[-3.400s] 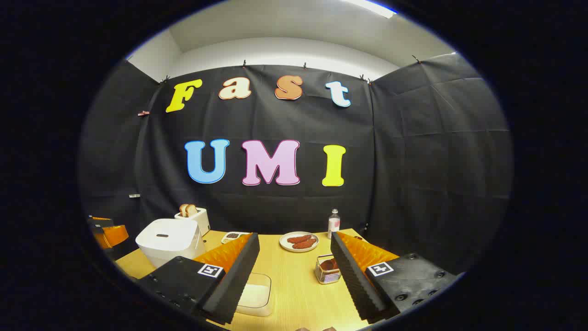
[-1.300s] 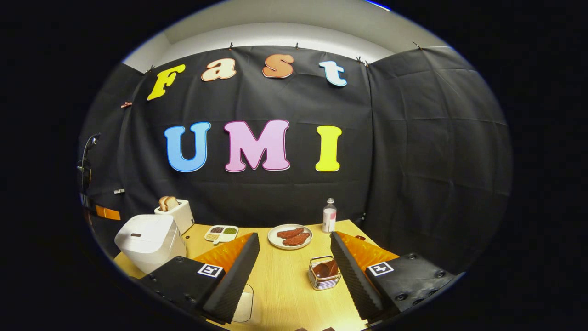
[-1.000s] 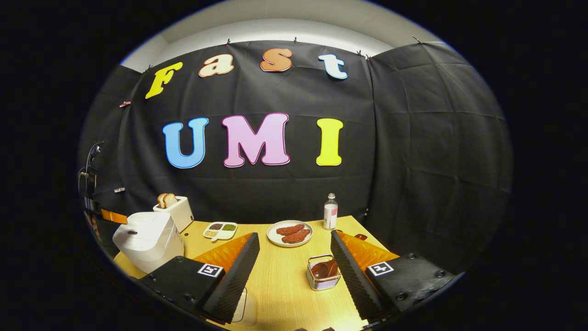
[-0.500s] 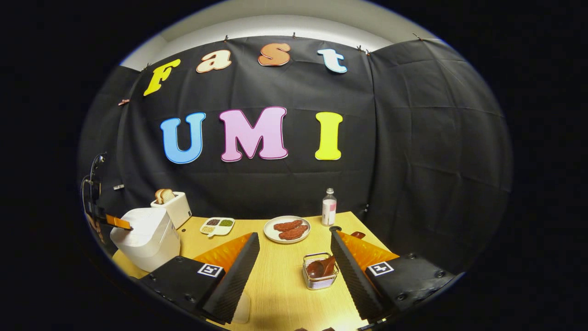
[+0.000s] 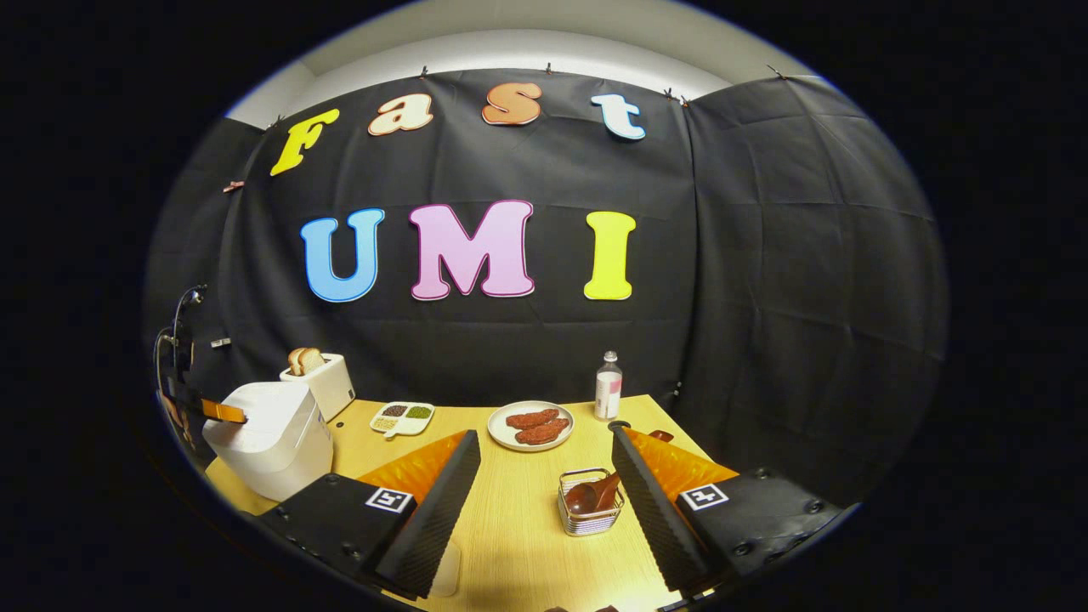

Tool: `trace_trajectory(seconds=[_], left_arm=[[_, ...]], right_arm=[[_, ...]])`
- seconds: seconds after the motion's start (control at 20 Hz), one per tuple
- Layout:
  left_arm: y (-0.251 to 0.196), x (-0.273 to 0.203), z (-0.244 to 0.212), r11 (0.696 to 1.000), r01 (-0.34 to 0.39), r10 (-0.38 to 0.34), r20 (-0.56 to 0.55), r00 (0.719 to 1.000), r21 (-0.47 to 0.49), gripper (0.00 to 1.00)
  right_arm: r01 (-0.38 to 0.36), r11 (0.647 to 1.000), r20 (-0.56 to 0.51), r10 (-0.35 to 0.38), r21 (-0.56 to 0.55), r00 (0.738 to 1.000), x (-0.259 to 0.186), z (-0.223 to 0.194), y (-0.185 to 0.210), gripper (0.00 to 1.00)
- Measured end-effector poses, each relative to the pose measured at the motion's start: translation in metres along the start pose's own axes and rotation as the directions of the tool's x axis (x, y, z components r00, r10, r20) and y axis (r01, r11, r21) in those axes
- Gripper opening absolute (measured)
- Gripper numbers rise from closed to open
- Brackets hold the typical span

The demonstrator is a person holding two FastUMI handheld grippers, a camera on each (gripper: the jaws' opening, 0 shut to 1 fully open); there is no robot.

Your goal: Close the left gripper, press the button to open the rice cooker; take a wooden spoon from the chopstick holder with the right hand, scoop a spoonful of rice and pour it into the rice cooker, then put the wooden spoon back into the chopstick holder.

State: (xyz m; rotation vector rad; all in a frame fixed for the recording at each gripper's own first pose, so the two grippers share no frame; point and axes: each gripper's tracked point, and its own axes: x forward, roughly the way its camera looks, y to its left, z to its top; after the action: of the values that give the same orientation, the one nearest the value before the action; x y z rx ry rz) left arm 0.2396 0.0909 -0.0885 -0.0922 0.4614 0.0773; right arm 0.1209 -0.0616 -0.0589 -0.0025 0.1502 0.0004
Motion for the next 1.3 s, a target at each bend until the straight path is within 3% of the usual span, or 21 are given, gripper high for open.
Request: trace_trajectory(seconds=[0.2,0.4,0.5,0.7,0.9,1.3], left_arm=[[-0.004,-0.016,0.026,0.998,-0.033,0.027,0.103,0.994,0.049,0.06],[-0.008,-0.062,0.092,0.988,-0.107,0.061,0.364,0.93,0.109,0.06],[-0.015,-0.085,0.101,0.99,-0.093,0.04,0.416,0.908,0.11,0.05],[-0.026,-0.119,0.087,0.995,-0.032,-0.014,0.431,0.902,0.099,0.06],[-0.03,-0.147,0.059,0.995,0.032,-0.067,0.4,0.914,0.093,0.07],[-0.019,-0.169,0.018,0.995,0.023,-0.055,0.36,0.931,0.093,0.1]], right_arm=[[0.009,1.0,-0.001,-0.009,-0.005,1.0,-0.009,0.0,-0.002,0.98],[0.028,1.0,0.002,-0.028,0.005,1.0,-0.018,0.001,-0.002,0.98],[0.041,0.999,0.006,-0.041,0.003,0.999,-0.023,0.001,-0.002,0.98],[0.072,0.997,0.004,-0.073,0.003,0.997,-0.035,-0.001,-0.005,0.98],[0.116,0.993,-0.013,-0.116,0.005,0.993,-0.038,-0.002,-0.018,0.98],[0.158,0.987,-0.051,-0.156,0.031,0.986,-0.01,0.001,-0.046,0.98]])
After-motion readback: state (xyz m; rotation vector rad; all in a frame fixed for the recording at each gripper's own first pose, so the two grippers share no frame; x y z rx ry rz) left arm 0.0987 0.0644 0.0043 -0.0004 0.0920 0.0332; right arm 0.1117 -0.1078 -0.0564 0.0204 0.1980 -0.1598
